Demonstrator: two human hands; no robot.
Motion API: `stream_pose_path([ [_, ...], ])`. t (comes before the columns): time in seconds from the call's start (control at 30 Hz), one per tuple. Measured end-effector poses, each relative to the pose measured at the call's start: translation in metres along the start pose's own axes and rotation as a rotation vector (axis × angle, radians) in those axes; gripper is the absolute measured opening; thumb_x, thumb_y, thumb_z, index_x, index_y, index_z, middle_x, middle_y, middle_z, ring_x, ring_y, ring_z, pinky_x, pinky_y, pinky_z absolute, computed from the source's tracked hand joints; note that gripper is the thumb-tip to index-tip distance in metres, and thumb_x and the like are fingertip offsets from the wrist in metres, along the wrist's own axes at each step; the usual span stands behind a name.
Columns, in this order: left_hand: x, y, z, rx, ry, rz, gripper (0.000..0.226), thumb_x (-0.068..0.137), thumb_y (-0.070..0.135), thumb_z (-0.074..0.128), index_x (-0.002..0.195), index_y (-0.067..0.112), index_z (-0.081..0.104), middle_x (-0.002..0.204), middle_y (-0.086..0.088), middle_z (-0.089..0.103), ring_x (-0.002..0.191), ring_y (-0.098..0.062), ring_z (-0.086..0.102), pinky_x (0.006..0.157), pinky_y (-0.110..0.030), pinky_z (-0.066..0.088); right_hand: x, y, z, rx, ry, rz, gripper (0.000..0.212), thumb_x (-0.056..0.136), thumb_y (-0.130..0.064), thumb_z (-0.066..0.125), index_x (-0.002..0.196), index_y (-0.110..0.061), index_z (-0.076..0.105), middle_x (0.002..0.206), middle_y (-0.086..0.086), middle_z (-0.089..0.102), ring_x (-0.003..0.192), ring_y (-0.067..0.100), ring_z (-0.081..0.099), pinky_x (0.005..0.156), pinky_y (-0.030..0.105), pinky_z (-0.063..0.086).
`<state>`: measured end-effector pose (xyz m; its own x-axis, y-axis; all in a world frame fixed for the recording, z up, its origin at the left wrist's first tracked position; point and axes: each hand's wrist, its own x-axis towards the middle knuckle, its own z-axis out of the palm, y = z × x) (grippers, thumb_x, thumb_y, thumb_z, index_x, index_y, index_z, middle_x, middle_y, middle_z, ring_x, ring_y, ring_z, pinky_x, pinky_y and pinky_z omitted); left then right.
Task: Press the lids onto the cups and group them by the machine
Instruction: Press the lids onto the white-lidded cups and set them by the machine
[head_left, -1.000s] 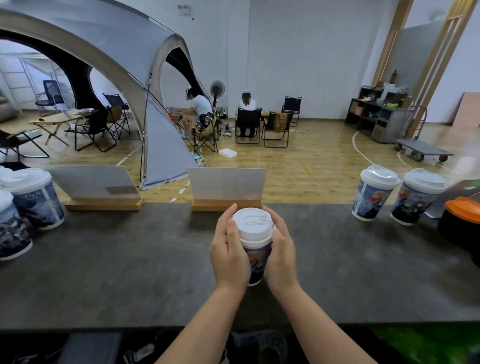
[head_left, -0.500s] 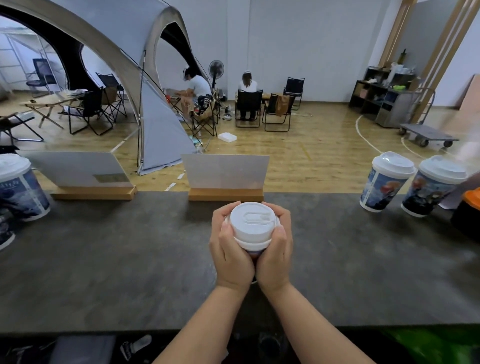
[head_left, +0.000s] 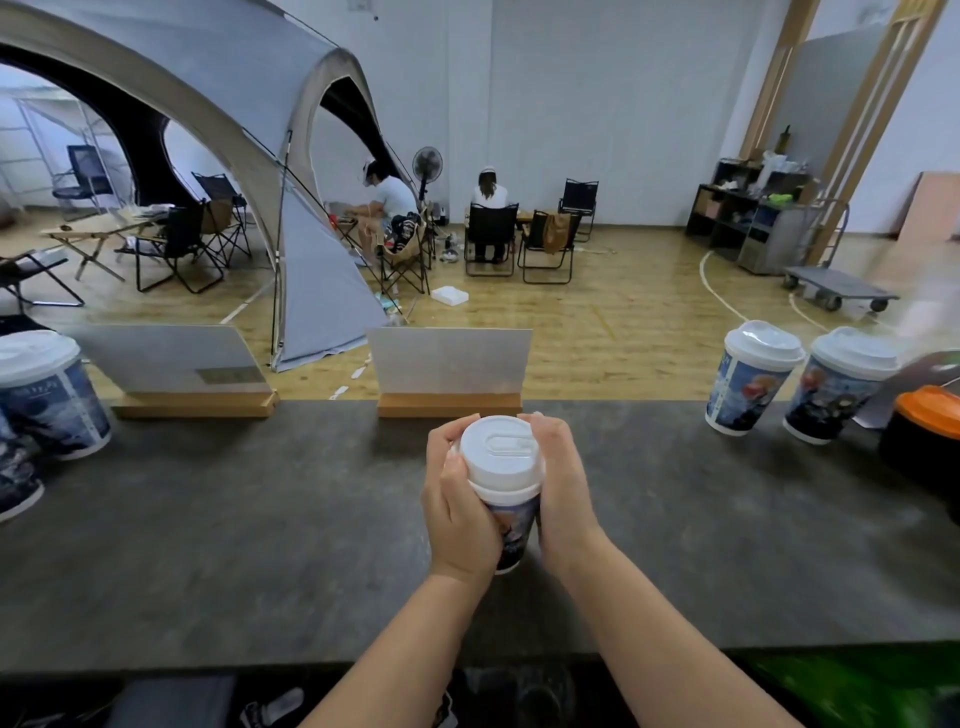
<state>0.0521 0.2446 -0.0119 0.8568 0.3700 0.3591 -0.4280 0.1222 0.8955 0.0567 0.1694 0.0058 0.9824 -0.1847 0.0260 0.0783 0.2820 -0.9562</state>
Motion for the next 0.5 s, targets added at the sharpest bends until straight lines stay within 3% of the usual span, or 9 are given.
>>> stream_pose_path([
  [0.07, 0.001, 0.0, 0.001, -0.017, -0.016, -0.017, 0.031, 0.095, 0.025, 0.031, 0.106, 0.021, 0.06, 0.098, -0.006, 0.069, 0.09, -0.027, 0.067, 0.072, -0.044, 0.055, 0.0, -0.005, 0.002, -0.02, 0.028, 0.003, 0.028, 0.093, -0.034, 0.056, 0.111, -0.012, 0.056, 0.103, 0.012, 0.068, 0.093, 0.024, 0.068, 0.077, 0.036, 0.057],
  [0.13, 0.001, 0.002, 0.001, -0.032, -0.035, -0.03, 0.03, 0.095, 0.024, 0.031, 0.106, 0.022, 0.059, 0.096, -0.005, 0.069, 0.088, -0.025, 0.068, 0.069, -0.039, 0.057, -0.002, -0.004, 0.005, -0.057, 0.072, -0.027, 0.015, 0.095, -0.023, 0.053, 0.108, -0.016, 0.055, 0.102, 0.01, 0.066, 0.091, 0.022, 0.067, 0.072, 0.031, 0.056],
  [0.2, 0.001, 0.002, 0.002, -0.051, -0.036, -0.03, 0.03, 0.095, 0.023, 0.031, 0.106, 0.02, 0.059, 0.095, -0.005, 0.069, 0.086, -0.024, 0.068, 0.066, -0.034, 0.057, -0.003, -0.004, 0.006, -0.062, 0.088, -0.047, 0.01, 0.094, -0.017, 0.052, 0.104, -0.016, 0.055, 0.1, 0.011, 0.066, 0.089, 0.023, 0.067, 0.071, 0.033, 0.056],
  [0.3, -0.001, 0.008, 0.003, -0.072, -0.028, -0.083, 0.03, 0.095, 0.022, 0.032, 0.105, 0.018, 0.06, 0.095, -0.009, 0.069, 0.086, -0.027, 0.068, 0.066, -0.037, 0.056, -0.003, -0.008, 0.007, -0.061, 0.093, -0.039, 0.007, 0.093, -0.013, 0.05, 0.1, -0.013, 0.053, 0.098, 0.013, 0.064, 0.084, 0.021, 0.065, 0.07, 0.035, 0.054],
  [0.37, 0.001, 0.014, 0.001, -0.109, -0.013, -0.198, 0.027, 0.095, 0.021, 0.036, 0.102, 0.016, 0.062, 0.095, -0.013, 0.07, 0.084, -0.029, 0.068, 0.066, -0.037, 0.055, -0.003, -0.008, 0.009, -0.05, 0.106, -0.043, 0.014, 0.09, -0.023, 0.053, 0.099, -0.012, 0.054, 0.1, 0.018, 0.065, 0.085, 0.025, 0.065, 0.075, 0.042, 0.055],
  [0.43, 0.007, 0.024, -0.003, -0.195, -0.052, -0.371, 0.026, 0.093, 0.026, 0.045, 0.104, 0.01, 0.063, 0.097, -0.018, 0.071, 0.083, -0.029, 0.07, 0.069, -0.038, 0.056, -0.006, -0.008, 0.014, -0.032, 0.13, -0.057, 0.038, 0.08, -0.042, 0.054, 0.1, -0.009, 0.055, 0.102, 0.022, 0.066, 0.089, 0.033, 0.067, 0.08, 0.051, 0.055],
  [0.5, 0.013, 0.028, -0.005, -0.147, -0.148, -0.427, 0.028, 0.09, 0.035, 0.056, 0.107, 0.012, 0.061, 0.101, -0.016, 0.071, 0.09, -0.029, 0.071, 0.079, -0.044, 0.059, -0.006, -0.005, 0.014, -0.022, 0.124, -0.074, 0.048, 0.077, -0.047, 0.052, 0.104, -0.008, 0.054, 0.1, 0.02, 0.067, 0.088, 0.033, 0.067, 0.073, 0.049, 0.056],
])
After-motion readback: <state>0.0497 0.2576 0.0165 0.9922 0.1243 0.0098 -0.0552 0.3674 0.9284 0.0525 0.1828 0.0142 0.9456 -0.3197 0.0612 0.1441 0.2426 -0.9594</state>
